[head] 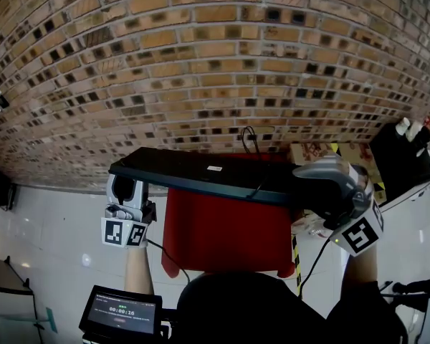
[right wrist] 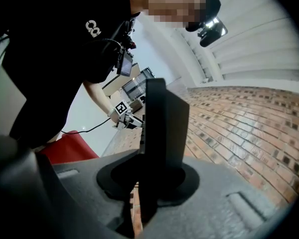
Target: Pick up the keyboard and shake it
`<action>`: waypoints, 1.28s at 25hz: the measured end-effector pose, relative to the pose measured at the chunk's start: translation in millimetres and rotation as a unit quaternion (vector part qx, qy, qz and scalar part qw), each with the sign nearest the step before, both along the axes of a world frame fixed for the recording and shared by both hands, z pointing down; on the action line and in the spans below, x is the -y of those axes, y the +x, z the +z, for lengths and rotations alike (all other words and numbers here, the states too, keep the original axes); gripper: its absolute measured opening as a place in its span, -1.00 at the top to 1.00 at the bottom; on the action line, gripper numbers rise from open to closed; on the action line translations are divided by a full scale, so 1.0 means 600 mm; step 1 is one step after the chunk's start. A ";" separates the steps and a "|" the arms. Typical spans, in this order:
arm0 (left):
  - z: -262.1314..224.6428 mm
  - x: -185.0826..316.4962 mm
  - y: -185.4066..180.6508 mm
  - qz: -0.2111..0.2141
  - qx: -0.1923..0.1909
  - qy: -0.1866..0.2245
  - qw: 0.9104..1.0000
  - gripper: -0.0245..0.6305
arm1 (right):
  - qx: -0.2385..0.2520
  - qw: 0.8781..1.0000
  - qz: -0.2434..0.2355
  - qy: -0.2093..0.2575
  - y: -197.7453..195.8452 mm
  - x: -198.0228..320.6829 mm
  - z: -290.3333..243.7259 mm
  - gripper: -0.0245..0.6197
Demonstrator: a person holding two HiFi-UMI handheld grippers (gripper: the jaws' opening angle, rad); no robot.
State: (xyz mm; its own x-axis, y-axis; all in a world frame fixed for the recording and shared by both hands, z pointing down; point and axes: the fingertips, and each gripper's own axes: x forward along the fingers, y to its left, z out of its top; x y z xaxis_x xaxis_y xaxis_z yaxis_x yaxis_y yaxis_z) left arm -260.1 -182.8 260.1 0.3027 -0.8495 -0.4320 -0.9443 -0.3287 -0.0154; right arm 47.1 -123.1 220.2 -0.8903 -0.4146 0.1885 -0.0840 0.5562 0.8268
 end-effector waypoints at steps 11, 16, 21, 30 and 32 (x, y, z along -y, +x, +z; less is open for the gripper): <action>-0.001 0.011 -0.004 0.005 0.001 0.002 1.000 0.21 | -0.001 1.000 0.005 0.015 -0.006 0.000 0.000 0.72; -0.013 0.004 0.000 0.006 -0.001 0.020 1.000 0.21 | -0.003 0.999 0.006 0.043 -0.005 -0.015 -0.013 0.72; 0.008 0.019 0.006 0.009 0.010 -0.008 1.000 0.21 | 0.027 0.998 0.005 -0.053 0.006 0.013 0.018 0.72; -0.055 0.010 0.014 -0.012 0.095 0.014 0.995 0.21 | 0.154 0.981 -0.012 -0.121 0.019 0.039 0.057 0.71; -0.098 0.000 0.018 -0.016 0.121 0.042 0.992 0.21 | 0.180 0.979 -0.014 -0.096 0.019 0.033 0.046 0.71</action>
State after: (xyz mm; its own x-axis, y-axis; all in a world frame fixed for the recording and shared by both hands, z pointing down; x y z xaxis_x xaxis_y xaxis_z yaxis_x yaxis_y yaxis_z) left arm -249.5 -183.1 201.1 0.3797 -0.8247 -0.4191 -0.9194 -0.2863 -0.2696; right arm 58.5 -143.2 248.0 -0.9237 -0.3771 -0.0674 -0.3334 0.7046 0.6265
